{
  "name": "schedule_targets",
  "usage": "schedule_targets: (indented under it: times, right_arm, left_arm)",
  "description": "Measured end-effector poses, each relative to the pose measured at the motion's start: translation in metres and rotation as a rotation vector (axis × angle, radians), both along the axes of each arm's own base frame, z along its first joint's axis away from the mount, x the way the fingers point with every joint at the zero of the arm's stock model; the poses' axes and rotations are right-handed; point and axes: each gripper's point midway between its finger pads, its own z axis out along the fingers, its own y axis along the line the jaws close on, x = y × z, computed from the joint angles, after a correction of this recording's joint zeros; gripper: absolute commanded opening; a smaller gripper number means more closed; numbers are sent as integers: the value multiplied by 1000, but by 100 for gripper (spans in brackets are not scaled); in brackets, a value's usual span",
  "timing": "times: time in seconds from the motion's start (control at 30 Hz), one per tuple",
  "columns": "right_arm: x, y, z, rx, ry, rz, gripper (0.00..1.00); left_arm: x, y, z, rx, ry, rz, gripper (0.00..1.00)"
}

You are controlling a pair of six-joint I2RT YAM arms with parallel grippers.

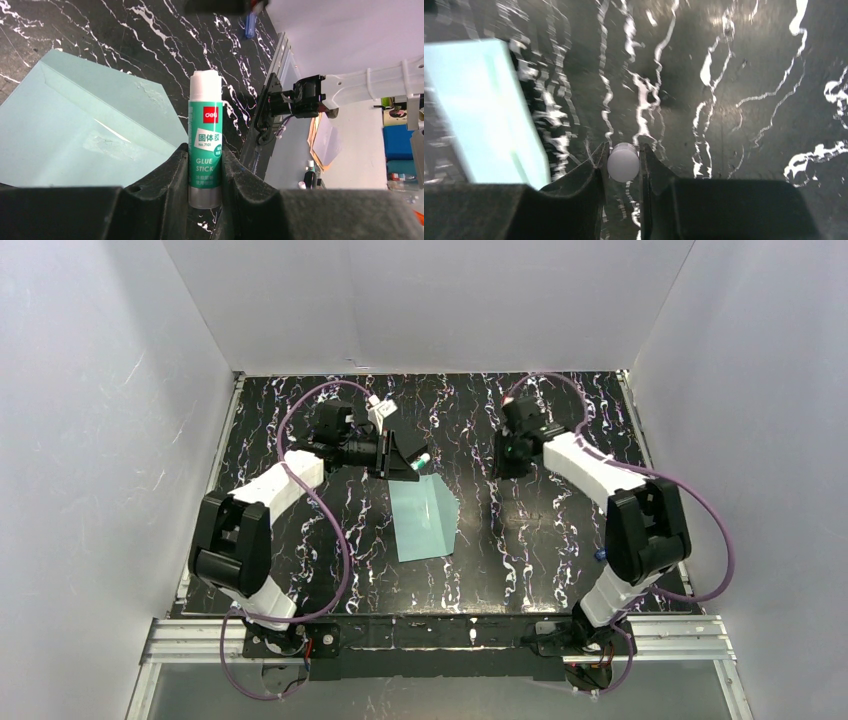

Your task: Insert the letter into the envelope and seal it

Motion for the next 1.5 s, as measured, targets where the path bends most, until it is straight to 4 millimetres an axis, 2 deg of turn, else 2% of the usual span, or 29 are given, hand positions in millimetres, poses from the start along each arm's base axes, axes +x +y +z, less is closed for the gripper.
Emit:
schedule_targets:
  times: [0.1,0.13,0.2,0.3,0.43,0.53,0.63,0.67,0.73,0.97,1.17,1.27,1.33,1.4,1.5]
  right_arm:
    - [-26,-6,-39,-183,35,22,7]
    - [-32,-7,-47,-217,41,26,8]
    - [-43,-14,-60,-283,51,28,12]
    - [-47,-24,-71,-349,41,12,19]
    - [-51,-33,-90,-390,15,-3,20]
    - [-46,-30,-90,-375,-33,-14,26]
    - [-41,-28,-91,-357,-70,-24,39]
    - [-41,-27,-91,-352,-77,-27,47]
    - [-40,-27,-91,-340,-97,-36,54]
    - [-42,-28,-90,-326,-137,-46,59]
    - [-47,-30,-89,-329,-116,-53,68]
    - [-49,-31,-79,-341,-90,-62,70]
    - [-40,-30,-56,-328,-116,-102,73]
    - [-31,-26,-23,-278,-190,-152,76]
    - [-22,-20,48,-127,-348,-217,79]
  left_arm:
    - [-1,0,10,-10,-19,7,0]
    - [-1,0,13,-12,-23,9,0]
    - [-2,1,19,-17,-35,12,0]
    - [-4,1,24,-22,-47,13,0]
    - [-3,2,24,-19,-48,18,0]
    - [-4,2,22,-13,-39,23,0]
    - [-4,2,21,-9,-35,26,0]
    - [-4,3,21,-8,-33,27,0]
    - [-4,3,21,-6,-32,29,0]
    - [-4,3,20,-1,-27,32,0]
    - [-3,4,18,7,-25,40,0]
    - [-2,5,17,16,-20,52,0]
    - [0,5,16,20,-17,65,0]
    - [4,5,19,18,-14,90,0]
    - [14,3,29,1,-30,139,0]
